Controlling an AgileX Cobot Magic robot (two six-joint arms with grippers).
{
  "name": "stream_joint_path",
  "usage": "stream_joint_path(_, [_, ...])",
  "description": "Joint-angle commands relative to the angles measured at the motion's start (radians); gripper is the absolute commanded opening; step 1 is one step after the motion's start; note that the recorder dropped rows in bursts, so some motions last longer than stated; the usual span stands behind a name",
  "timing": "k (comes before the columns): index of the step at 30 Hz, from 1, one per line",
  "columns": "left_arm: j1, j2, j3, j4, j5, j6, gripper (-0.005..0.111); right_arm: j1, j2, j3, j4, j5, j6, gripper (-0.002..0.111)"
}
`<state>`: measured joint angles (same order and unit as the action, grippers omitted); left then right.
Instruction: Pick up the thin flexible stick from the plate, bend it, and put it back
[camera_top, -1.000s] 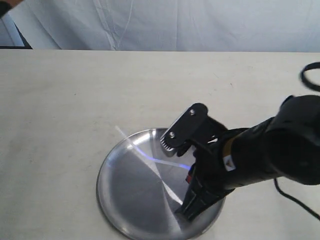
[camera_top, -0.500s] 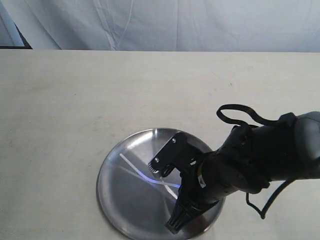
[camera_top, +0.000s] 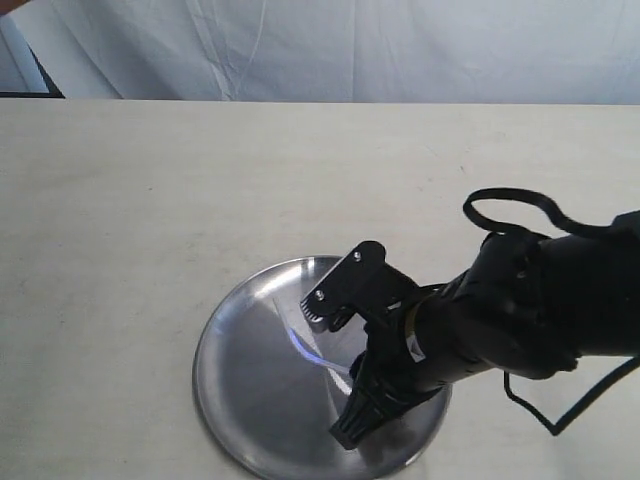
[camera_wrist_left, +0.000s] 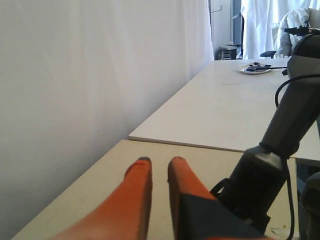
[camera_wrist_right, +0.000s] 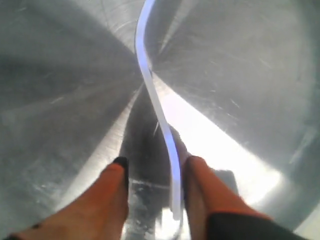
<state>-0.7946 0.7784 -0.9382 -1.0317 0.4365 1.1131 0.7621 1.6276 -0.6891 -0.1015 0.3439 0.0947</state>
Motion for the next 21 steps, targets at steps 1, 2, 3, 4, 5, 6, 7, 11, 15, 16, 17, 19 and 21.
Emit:
stream_joint_path(1, [-0.006, -0.004, -0.004, 0.046, 0.021, -0.011, 0.015, -0.006, -0.124, -0.004, -0.015, 0.107, 0.013, 0.016])
stream_joint_path(2, [-0.006, -0.004, -0.004, 0.057, 0.021, -0.011, 0.015, -0.006, -0.153, -0.004, -0.017, 0.13, 0.013, 0.011])
stream_joint_path(3, [-0.006, -0.004, -0.004, 0.068, 0.021, -0.011, 0.015, -0.006, -0.192, -0.004, -0.022, 0.162, 0.013, 0.007])
stream_joint_path(4, [-0.006, -0.004, -0.004, 0.072, 0.021, -0.011, 0.015, -0.006, -0.233, -0.004, -0.022, 0.192, 0.013, 0.002])
stream_joint_path(5, [-0.006, -0.004, -0.004, 0.074, 0.023, -0.011, 0.015, -0.006, -0.269, -0.004, -0.022, 0.213, 0.013, -0.001])
stream_joint_path(6, [-0.006, -0.004, -0.004, 0.078, 0.027, -0.011, 0.015, -0.006, -0.312, -0.004, -0.022, 0.237, 0.013, -0.001])
stream_joint_path(7, [-0.006, -0.004, -0.004, 0.086, 0.035, -0.011, 0.015, -0.006, -0.358, -0.004, -0.022, 0.258, 0.013, -0.001])
stream_joint_path(11, [-0.006, -0.004, -0.004, 0.137, 0.062, -0.015, 0.015, -0.006, -0.509, -0.004, -0.022, 0.298, 0.017, -0.001])
stream_joint_path(15, [-0.006, -0.004, -0.004, 0.26, 0.001, -0.127, 0.011, -0.006, -0.661, -0.004, -0.026, 0.299, 0.062, -0.001])
stream_joint_path(16, [-0.006, -0.004, -0.004, 0.311, -0.028, -0.159, 0.008, -0.006, -0.688, -0.004, -0.027, 0.291, 0.064, -0.001])
stream_joint_path(17, [-0.006, -0.004, -0.004, 0.376, -0.042, -0.176, 0.006, -0.006, -0.715, -0.004, -0.031, 0.277, 0.064, -0.001])
stream_joint_path(19, [-0.006, -0.004, -0.004, 0.47, -0.049, -0.176, 0.0, -0.006, -0.774, -0.004, -0.03, 0.244, 0.066, -0.001])
stream_joint_path(21, [-0.006, -0.004, -0.004, 0.488, -0.047, -0.17, 0.0, -0.006, -0.82, -0.004, -0.026, 0.235, 0.066, -0.001])
